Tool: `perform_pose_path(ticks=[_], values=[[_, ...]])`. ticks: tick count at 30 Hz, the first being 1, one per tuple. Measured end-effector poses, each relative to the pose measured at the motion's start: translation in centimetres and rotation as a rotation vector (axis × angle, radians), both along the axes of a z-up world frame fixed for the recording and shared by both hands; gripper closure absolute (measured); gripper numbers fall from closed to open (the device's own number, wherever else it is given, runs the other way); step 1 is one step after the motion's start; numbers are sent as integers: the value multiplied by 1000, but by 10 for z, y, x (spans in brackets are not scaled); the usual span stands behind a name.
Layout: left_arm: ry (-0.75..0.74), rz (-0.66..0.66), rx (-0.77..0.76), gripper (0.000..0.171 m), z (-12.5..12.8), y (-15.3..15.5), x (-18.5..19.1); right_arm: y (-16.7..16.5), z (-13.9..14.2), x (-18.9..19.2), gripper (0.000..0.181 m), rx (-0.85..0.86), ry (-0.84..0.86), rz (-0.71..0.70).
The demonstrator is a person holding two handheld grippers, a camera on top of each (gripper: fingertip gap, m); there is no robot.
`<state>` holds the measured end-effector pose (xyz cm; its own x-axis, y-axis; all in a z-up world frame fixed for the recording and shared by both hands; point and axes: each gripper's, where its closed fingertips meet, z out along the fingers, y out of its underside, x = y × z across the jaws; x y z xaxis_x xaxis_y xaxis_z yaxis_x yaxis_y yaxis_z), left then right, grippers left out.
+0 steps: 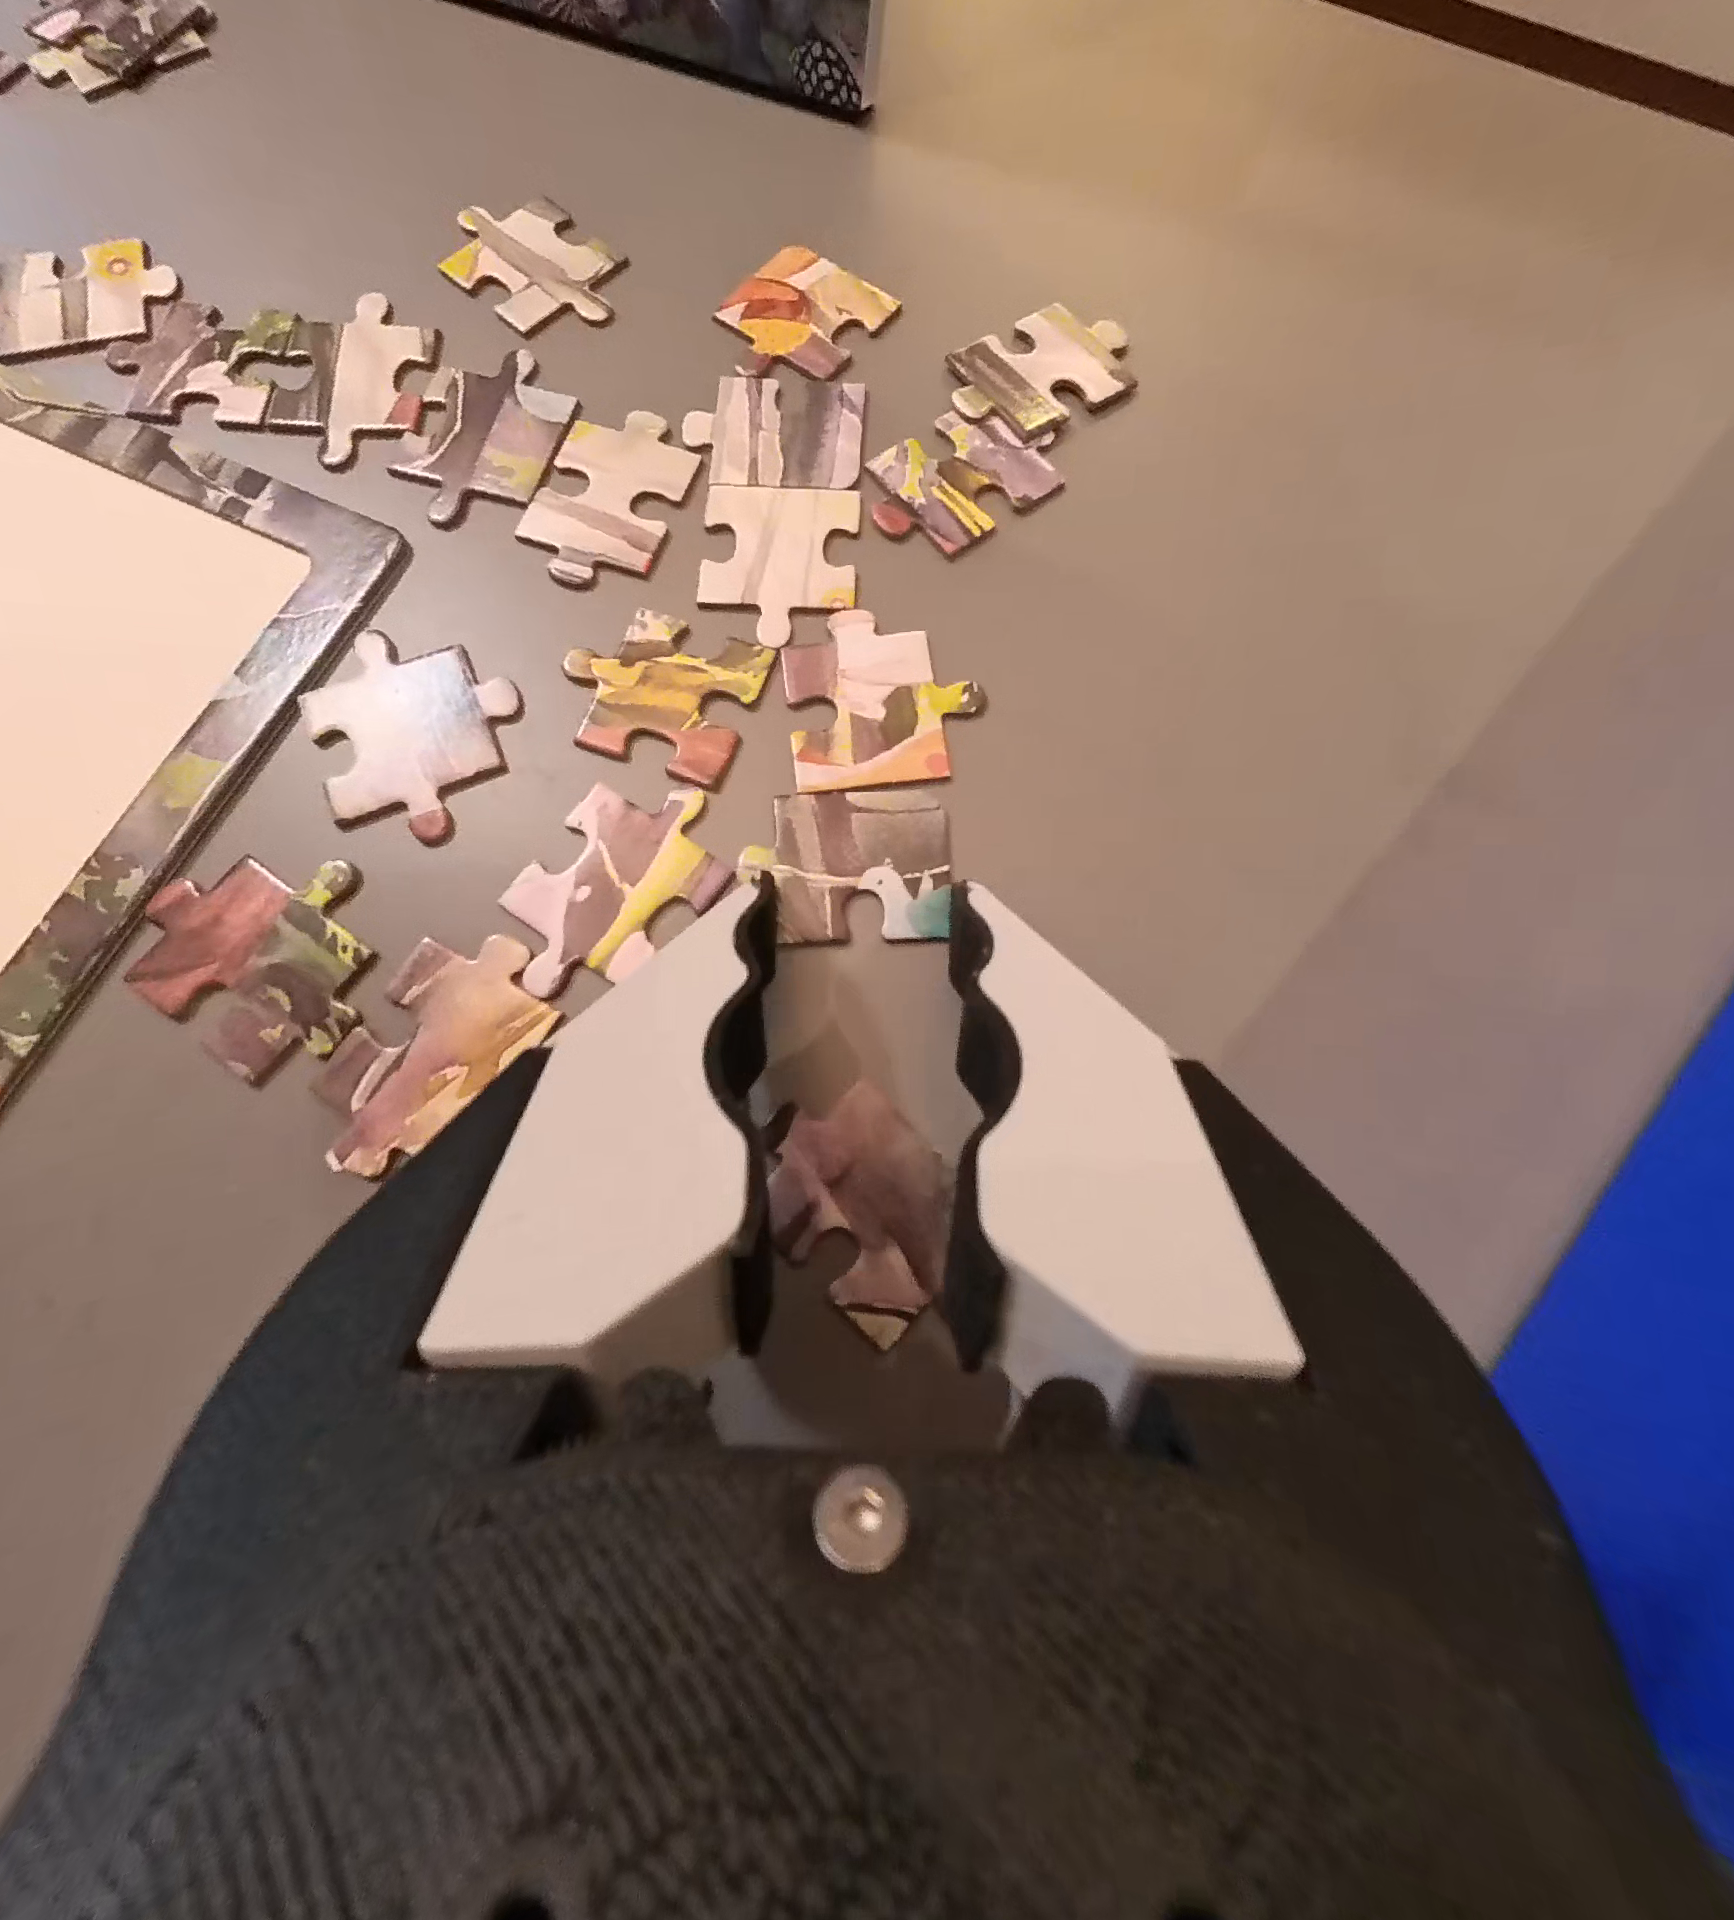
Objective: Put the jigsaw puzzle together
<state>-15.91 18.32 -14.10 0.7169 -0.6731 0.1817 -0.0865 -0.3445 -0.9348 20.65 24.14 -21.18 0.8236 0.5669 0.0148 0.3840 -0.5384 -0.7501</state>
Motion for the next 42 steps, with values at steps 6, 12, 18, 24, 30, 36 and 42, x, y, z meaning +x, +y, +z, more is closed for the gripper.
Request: perform_pose_path(ticks=[6, 12, 18, 24, 30, 36, 42], values=[[1, -6, 8, 141, 2, -1, 2, 1, 2, 2, 150, 25, -21, -19], [1, -22, 25, 140, 8, -6, 7, 2, 25, -1, 150, 108, 69, -49], [29, -52, 48, 139, 11, -13, 16, -21, 58, -67, 174, 131, 290, 31], [43, -59, 72, 140, 14, -16, 20, -43, 29, -136, 163, -12, 205, 118], [23, -60, 69, 140, 16, -17, 19, -18, 56, -83, 146, 172, 101, 1], [39, -65, 57, 140, 12, -17, 21, -10, 22, -104, 123, -6, 104, 156], [41, -69, 50, 140, 10, -17, 22, -7, 1, -118, 133, -40, 0, 239]])
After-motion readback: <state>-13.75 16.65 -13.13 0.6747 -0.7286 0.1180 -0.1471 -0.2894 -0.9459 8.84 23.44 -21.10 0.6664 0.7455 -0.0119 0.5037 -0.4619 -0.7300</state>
